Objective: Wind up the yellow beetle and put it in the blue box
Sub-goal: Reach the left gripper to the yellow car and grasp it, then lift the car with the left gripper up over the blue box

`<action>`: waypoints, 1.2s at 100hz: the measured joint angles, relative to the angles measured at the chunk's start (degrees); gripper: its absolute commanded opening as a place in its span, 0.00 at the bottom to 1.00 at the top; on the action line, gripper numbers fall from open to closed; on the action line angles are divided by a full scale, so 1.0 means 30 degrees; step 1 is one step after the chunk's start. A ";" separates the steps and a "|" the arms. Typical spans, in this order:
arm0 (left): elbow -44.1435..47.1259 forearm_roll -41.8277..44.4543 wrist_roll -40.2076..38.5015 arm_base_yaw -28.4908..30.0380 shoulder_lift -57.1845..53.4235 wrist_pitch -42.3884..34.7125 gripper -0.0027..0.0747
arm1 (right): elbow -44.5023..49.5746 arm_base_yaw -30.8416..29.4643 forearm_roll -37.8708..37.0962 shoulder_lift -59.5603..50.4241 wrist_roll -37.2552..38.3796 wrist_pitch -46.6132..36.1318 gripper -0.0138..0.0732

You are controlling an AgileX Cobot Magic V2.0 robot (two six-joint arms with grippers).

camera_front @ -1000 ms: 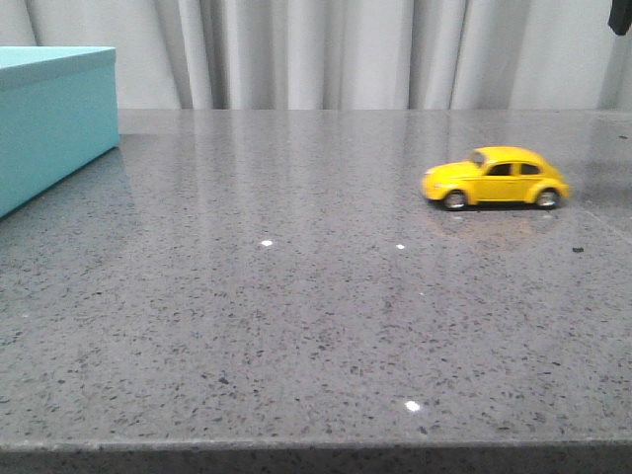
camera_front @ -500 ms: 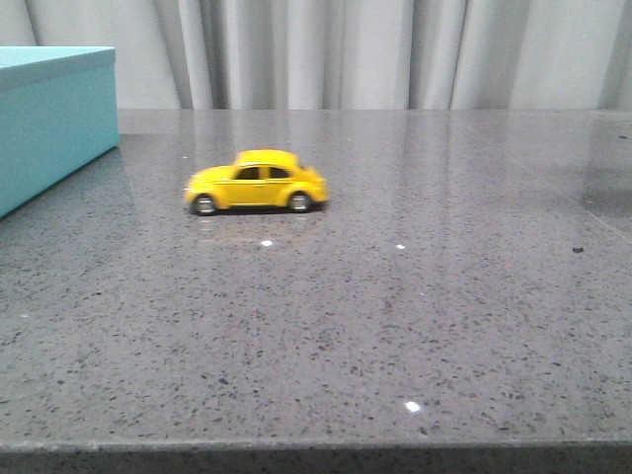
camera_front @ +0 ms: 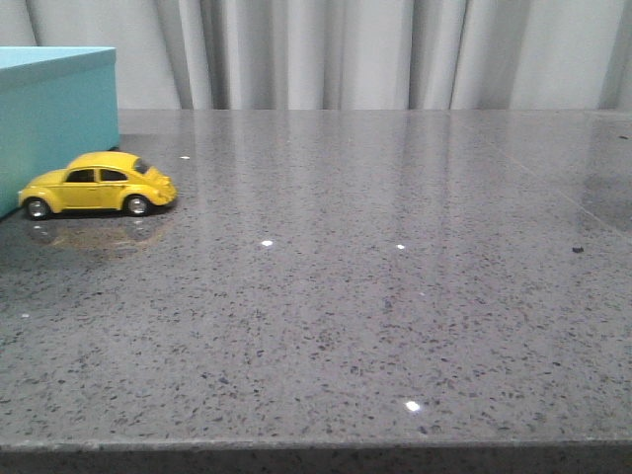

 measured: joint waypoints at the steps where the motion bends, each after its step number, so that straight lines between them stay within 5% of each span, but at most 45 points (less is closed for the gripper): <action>1: -0.0115 0.0000 0.0305 -0.0054 0.0285 0.0277 0.67 | 0.0000 0.0000 0.0000 -0.0062 0.0000 0.0000 0.70; 19: -0.2691 0.0070 0.4346 -0.1141 0.3625 0.3020 0.67 | 0.0000 0.0000 0.0000 -0.0786 0.0000 0.0000 0.70; 46: -0.3653 0.0447 1.0416 -0.1845 0.7298 0.3440 0.67 | 0.0000 0.0000 0.0000 -0.1587 -0.0486 0.0000 0.70; 120: -0.3666 0.2743 1.1120 -0.1856 1.1806 0.2372 0.67 | 0.0000 0.0000 0.0000 -0.1976 -0.0735 0.0120 0.70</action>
